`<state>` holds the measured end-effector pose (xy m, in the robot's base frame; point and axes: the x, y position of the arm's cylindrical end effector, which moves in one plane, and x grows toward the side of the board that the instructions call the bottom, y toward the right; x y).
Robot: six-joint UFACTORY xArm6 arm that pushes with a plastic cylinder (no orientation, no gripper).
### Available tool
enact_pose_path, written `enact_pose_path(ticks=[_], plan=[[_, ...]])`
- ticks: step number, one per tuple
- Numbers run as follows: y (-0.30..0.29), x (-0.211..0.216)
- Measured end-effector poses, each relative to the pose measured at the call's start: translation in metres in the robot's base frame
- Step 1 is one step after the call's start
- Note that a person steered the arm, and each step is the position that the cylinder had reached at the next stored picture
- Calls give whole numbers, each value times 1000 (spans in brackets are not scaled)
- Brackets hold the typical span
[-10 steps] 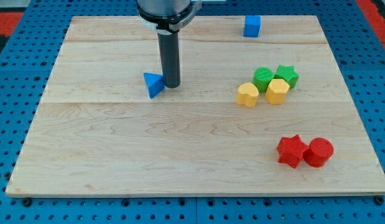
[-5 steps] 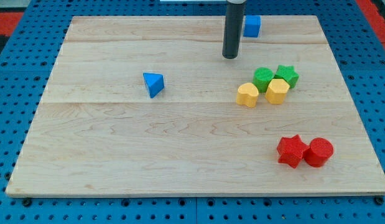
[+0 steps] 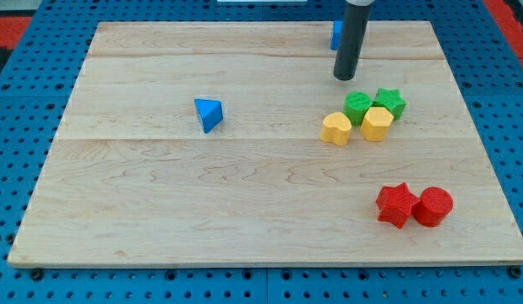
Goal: Push the blue cube into the blue triangle
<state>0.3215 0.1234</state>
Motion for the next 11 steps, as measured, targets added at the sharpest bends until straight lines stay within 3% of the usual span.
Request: enact_pose_path(ticks=[2, 3, 4, 5, 6, 7, 9, 11], plan=[[7, 0], [37, 1], [121, -6], [156, -40], [140, -101], [77, -130], [-46, -89], [-8, -13]])
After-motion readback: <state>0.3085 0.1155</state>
